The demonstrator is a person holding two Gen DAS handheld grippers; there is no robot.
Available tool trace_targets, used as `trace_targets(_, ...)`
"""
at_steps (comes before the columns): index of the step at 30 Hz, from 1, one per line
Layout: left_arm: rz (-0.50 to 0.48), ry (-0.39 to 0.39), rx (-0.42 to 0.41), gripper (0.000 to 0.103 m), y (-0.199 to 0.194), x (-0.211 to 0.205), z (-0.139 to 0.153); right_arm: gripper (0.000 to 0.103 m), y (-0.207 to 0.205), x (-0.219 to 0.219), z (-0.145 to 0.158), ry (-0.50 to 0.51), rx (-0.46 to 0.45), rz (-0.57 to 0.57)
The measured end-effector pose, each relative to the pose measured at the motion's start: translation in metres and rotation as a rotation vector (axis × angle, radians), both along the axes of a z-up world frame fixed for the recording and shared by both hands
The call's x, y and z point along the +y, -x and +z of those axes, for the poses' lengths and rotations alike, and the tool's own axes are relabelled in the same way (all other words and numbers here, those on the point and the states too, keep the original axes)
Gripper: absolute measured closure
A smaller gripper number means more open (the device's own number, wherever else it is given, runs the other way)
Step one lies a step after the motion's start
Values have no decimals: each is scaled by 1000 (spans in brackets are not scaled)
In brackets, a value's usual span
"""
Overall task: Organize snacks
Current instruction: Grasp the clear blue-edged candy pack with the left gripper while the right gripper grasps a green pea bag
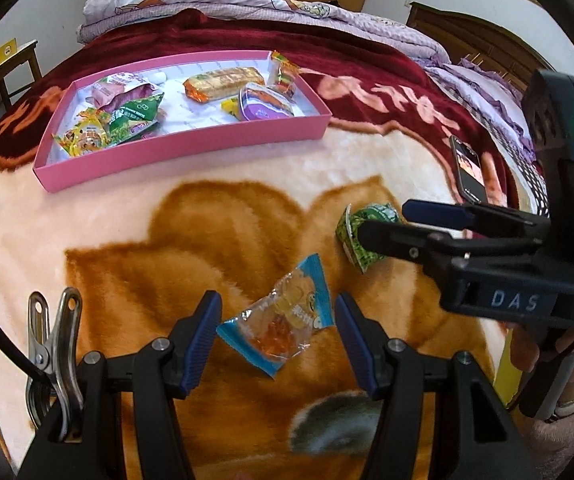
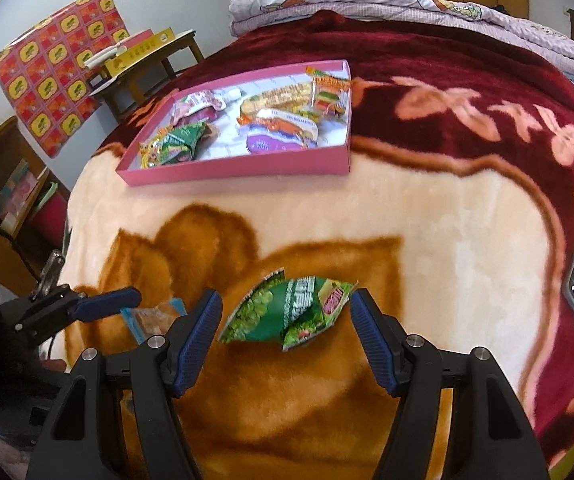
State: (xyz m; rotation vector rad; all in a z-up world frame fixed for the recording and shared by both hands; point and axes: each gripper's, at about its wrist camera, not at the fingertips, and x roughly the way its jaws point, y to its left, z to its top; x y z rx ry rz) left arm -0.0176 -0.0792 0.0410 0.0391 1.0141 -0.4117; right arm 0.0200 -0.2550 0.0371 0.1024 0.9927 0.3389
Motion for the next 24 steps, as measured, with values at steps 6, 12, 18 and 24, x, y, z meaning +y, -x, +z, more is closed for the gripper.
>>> trace_targets(6, 4, -44, 7, 41, -2, -7, -8, 35, -2, -1, -11, -24, 30, 4)
trace_targets(12, -21, -79, 8, 41, -2, -16, -17, 36, -5, 5, -20, -7, 44, 22)
trace_targets(18, -12, -96, -3, 44, -4, -19, -20, 39, -5, 5, -20, 3, 36, 37)
trace_targets(24, -2, -117, -26, 59, -5, -18, -19, 48, -3, 3, -21, -13, 34, 42)
